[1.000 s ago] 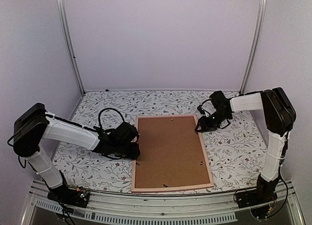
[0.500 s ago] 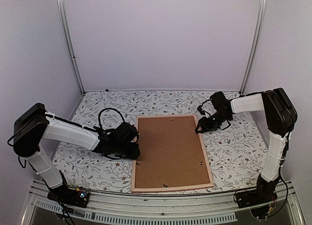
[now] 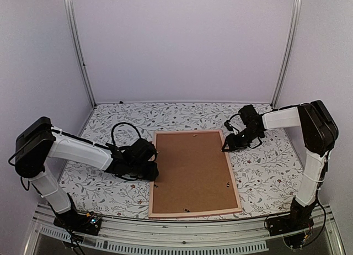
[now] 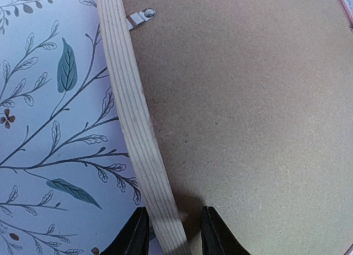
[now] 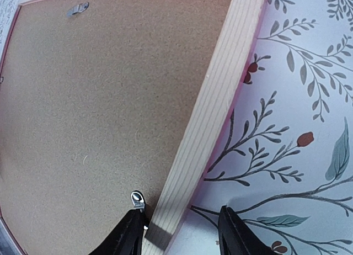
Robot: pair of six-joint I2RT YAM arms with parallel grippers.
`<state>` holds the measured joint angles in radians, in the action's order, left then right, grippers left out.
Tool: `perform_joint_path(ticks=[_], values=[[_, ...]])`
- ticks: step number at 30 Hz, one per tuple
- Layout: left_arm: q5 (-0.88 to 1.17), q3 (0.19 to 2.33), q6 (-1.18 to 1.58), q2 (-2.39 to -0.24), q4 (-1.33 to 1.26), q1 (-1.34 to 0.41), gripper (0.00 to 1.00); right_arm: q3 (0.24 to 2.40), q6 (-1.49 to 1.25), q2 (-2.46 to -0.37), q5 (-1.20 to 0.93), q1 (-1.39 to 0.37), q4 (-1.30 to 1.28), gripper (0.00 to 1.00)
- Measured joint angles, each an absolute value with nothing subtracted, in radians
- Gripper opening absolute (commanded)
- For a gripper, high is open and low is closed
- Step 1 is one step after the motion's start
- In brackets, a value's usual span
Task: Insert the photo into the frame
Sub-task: Press the fastener onto the backboard.
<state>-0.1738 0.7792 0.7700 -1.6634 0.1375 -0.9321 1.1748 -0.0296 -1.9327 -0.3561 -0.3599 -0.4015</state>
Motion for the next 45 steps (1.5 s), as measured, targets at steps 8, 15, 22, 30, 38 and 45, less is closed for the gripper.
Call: perform_joint_path(ticks=[8, 15, 22, 30, 38, 45], values=[[-0.174, 0.779, 0.770, -1.663, 0.138, -0.932, 0.35, 1.168, -0.040, -1.929, -0.329, -0.367, -0.392, 0.46], [-0.174, 0.779, 0.770, -1.666, 0.136, -0.932, 0.35, 1.160, -0.057, -1.923, -0.299, -0.384, -0.380, 0.37], [-0.174, 0.779, 0.770, -1.671, 0.122, -0.932, 0.34, 1.158, -0.079, -1.918, -0.294, -0.390, -0.372, 0.34], [-0.174, 0.779, 0.770, -1.671, 0.122, -0.932, 0.34, 1.158, -0.094, -1.918, -0.314, -0.390, -0.373, 0.46], [-0.175, 0.779, 0.770, -1.671, 0.122, -0.932, 0.34, 1.158, -0.094, -1.918, -0.329, -0.389, -0.378, 0.50], [-0.174, 0.779, 0.770, -1.672, 0.117, -0.932, 0.34, 1.161, -0.090, -1.918, -0.323, -0.392, -0.384, 0.48]])
